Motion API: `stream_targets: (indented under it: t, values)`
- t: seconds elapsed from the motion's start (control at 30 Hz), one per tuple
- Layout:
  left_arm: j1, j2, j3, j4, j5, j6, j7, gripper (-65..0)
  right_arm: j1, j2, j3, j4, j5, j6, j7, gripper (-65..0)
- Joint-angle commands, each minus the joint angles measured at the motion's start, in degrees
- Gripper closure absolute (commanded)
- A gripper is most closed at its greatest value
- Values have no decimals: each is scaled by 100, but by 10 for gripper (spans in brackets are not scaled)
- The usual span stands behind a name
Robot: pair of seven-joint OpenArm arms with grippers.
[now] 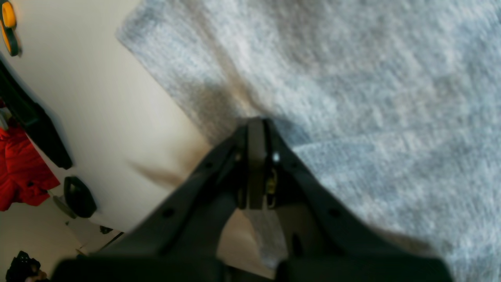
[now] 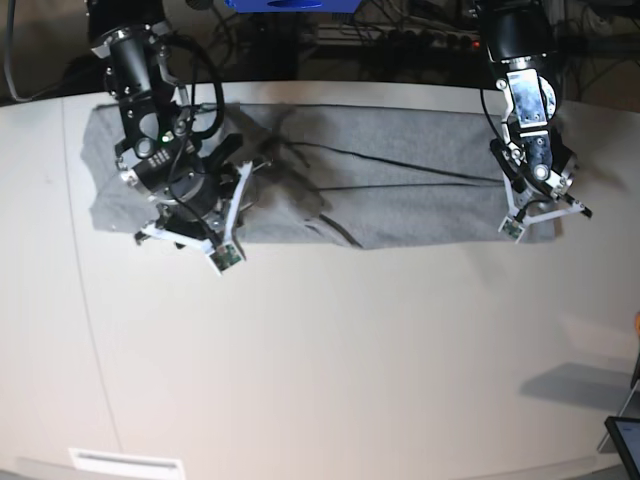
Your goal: Fold the T-shirt properly
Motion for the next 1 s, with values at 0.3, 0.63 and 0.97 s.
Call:
stream_targets:
  t: [0.3,0.63,0.97]
  values:
    - [-1,-32,-23,101,-7,-71,127,0,-203,88,349,-197,-9,-5,63,-9]
    - [-1,-24,-23,119,-7,-71,127,0,-406,-202,313,-444,0,4,72,-9]
    - [8,-15,4,119,-7,-71,127,0,-573,-272,305,-408,624,13,46,-9]
